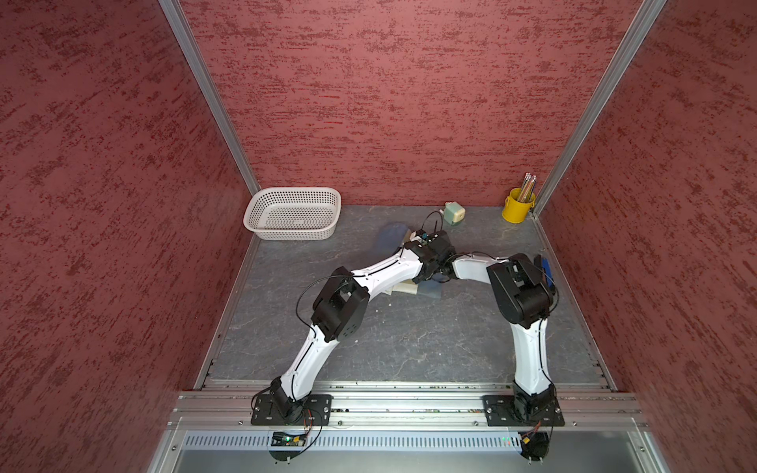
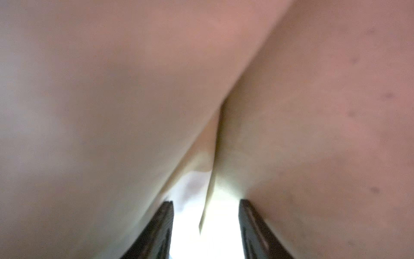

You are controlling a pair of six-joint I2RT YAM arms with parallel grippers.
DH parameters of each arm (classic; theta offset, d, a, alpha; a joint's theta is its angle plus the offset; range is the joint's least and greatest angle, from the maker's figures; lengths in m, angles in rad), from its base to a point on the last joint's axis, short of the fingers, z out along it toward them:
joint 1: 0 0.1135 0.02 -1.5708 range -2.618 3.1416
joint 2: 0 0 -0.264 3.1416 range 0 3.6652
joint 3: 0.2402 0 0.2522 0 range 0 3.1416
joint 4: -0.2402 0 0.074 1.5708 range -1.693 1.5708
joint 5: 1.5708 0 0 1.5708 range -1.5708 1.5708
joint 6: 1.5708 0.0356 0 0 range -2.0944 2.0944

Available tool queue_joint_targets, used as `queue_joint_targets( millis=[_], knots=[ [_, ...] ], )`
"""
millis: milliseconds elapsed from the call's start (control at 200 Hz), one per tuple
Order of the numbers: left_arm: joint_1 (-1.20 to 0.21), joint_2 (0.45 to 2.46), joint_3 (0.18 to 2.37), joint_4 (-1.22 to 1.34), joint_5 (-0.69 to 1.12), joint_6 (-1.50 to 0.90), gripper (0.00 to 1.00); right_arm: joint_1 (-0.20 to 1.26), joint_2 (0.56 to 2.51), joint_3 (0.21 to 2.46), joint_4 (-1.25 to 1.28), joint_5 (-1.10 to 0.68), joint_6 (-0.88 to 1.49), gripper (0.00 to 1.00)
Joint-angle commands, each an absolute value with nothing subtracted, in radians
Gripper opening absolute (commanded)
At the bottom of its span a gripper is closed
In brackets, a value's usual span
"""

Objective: Roll up the pillowcase
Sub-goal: Roll the pillowcase at the center of the board.

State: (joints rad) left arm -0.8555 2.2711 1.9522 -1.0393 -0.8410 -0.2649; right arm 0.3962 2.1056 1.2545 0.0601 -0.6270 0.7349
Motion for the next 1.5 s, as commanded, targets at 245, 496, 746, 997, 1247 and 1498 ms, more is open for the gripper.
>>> queue_joint_targets(
  millis=[245, 496, 746, 997, 1247, 1498],
  knots=[
    [-0.849, 2.273, 1.892, -1.072, -0.869, -0.294, 0.03, 0.331, 1.82, 1.141, -0.271, -0.499, 0.483, 0.55],
    [-0.886, 2.224, 1.809, -0.933, -0.815, -0.191, 0.03, 0.29, 1.789, 1.123, -0.406, -0.294, 0.548, 0.26],
    [-0.917, 2.28, 1.802, -0.888, -0.706, -0.222, 0.2, 0.287, 1.87, 1.162, -0.233, -0.505, 0.585, 0.28],
    [-0.873, 2.042, 1.588, -0.715, -0.57, -0.251, 0.75, 0.288, 1.885, 1.216, -0.225, -0.538, 0.6, 0.28],
    [-0.702, 1.581, 1.214, -0.298, -0.148, -0.316, 0.84, 0.292, 1.885, 1.245, -0.239, -0.541, 0.608, 0.28],
    [-0.322, 1.456, 0.953, -0.076, 0.257, -0.481, 0.84, 0.388, 1.932, 1.409, -0.328, -0.566, 0.547, 0.26]
  ],
)
